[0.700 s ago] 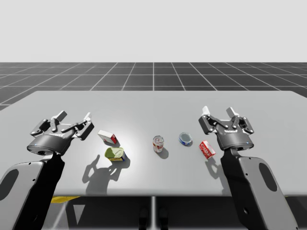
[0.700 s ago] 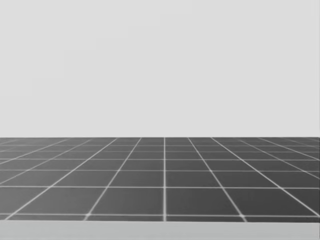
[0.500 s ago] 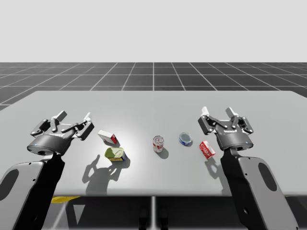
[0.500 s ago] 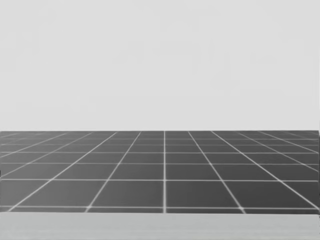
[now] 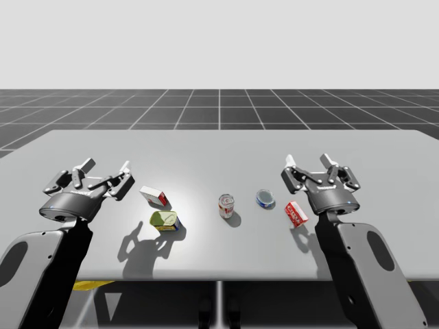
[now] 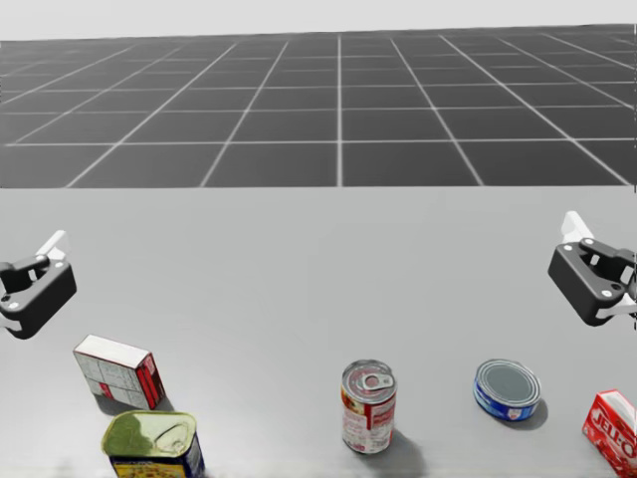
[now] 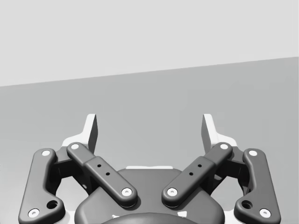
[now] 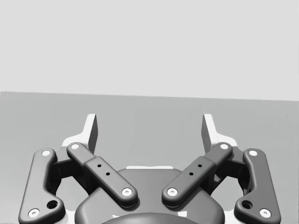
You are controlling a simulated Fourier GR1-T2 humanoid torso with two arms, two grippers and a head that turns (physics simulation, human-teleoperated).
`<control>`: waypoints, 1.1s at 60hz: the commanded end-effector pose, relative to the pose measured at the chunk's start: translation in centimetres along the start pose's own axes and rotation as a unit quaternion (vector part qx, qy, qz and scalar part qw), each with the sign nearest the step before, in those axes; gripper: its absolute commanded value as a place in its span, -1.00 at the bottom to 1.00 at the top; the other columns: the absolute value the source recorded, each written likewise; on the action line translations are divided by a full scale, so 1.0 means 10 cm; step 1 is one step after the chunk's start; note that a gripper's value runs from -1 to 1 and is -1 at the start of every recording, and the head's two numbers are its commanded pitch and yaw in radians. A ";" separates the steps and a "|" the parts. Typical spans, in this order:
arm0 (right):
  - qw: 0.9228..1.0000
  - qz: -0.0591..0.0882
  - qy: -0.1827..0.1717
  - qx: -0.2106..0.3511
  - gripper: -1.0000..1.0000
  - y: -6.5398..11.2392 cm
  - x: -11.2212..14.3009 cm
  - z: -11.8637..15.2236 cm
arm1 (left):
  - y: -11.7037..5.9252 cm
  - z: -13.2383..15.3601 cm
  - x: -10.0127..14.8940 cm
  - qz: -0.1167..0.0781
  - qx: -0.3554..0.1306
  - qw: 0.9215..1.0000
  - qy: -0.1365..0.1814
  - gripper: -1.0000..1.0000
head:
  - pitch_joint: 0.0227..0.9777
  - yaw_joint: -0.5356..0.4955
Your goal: Pick up the potted meat can and lift it.
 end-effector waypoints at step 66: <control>0.999 0.040 0.014 0.027 -1.00 0.08 -0.09 0.02 | -0.22 0.69 0.38 0.026 -0.107 0.994 0.026 -1.00 | 0.74 0.63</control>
